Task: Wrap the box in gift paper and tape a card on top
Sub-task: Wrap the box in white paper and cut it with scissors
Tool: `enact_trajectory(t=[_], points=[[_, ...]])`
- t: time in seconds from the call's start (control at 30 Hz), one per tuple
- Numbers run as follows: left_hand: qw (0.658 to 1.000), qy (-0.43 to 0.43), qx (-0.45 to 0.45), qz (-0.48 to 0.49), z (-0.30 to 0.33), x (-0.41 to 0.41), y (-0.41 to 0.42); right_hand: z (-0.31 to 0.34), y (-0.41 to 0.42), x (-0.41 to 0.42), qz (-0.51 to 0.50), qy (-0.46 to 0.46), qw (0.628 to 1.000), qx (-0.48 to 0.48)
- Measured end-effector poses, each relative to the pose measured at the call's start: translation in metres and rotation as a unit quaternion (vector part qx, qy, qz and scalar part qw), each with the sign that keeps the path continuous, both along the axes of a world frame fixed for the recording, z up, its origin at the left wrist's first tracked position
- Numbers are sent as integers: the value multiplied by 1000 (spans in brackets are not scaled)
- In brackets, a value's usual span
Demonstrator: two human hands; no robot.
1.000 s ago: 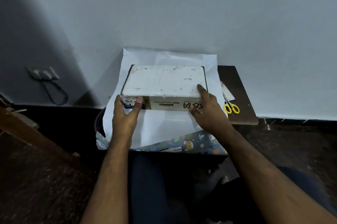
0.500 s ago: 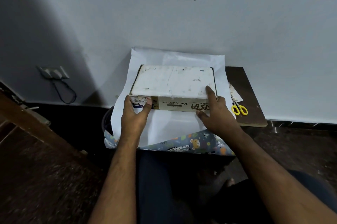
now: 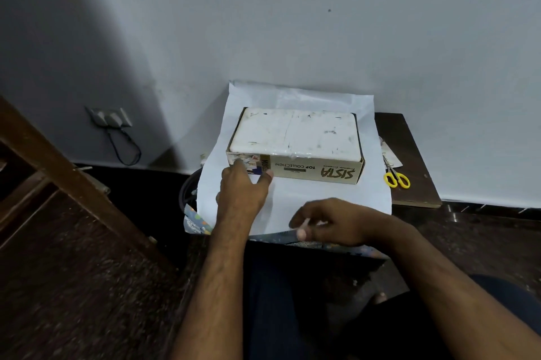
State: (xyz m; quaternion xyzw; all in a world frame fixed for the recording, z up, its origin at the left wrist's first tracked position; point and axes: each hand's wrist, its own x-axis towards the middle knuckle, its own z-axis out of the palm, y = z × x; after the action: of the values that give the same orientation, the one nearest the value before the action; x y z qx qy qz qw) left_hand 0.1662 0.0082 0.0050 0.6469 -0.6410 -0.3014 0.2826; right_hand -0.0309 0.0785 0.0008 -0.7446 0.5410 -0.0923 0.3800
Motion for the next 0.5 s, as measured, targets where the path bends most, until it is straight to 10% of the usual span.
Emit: enact_trajectory(t=[0.2, 0.5], points=[[997, -26, -27, -70, 18, -10, 16, 14, 5, -15, 11, 139, 990, -12], [907, -64, -381, -166, 31, -47, 18, 35, -38, -55, -217, 204, 886, -355]])
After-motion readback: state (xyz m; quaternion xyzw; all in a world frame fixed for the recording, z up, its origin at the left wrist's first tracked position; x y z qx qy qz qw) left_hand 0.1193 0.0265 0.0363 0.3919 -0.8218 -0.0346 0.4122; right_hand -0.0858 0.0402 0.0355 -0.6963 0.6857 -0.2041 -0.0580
